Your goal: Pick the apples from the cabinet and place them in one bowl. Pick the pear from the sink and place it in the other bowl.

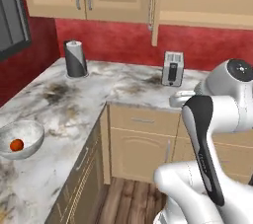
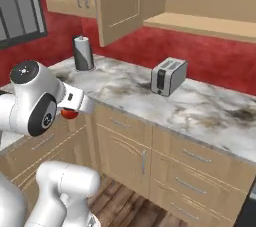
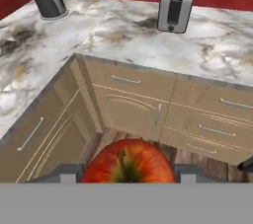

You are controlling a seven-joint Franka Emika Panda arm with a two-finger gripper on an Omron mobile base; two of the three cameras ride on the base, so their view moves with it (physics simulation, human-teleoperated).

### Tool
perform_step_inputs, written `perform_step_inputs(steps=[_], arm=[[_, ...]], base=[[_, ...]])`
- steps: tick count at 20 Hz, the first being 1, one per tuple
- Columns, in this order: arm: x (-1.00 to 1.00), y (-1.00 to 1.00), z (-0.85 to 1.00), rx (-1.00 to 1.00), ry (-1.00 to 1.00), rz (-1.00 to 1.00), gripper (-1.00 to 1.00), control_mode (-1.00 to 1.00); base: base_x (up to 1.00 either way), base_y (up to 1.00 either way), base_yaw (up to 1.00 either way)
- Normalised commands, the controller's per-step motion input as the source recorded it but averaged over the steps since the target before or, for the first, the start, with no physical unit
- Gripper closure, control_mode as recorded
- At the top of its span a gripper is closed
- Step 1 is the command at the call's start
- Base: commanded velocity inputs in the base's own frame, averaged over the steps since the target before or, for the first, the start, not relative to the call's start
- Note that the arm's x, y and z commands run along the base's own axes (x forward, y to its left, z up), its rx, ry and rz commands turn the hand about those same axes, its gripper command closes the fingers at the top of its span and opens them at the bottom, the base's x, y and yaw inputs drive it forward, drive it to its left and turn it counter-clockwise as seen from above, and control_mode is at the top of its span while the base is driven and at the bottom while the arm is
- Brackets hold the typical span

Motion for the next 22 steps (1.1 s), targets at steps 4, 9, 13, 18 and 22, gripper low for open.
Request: perform_step_inputs(steps=[4, 9, 13, 18, 22], arm=[[0.00, 0.00, 0.00, 0.00, 0.00, 0.00, 1.00, 1.00], [0.00, 0.00, 0.00, 0.00, 0.00, 0.00, 1.00, 1.00], [0.00, 0.00, 0.00, 0.00, 0.00, 0.00, 1.00, 1.00], [0.00, 0.00, 0.00, 0.00, 0.00, 0.00, 1.00, 1.00], [0.00, 0.00, 0.00, 0.00, 0.00, 0.00, 1.00, 1.00]], base=[[-0.05, 0.55, 0.75], [-0.07, 0.45, 0.73], [-0.08, 0.38, 0.71], [0.00, 0.05, 0.66], [0.11, -0.39, 0.51]])
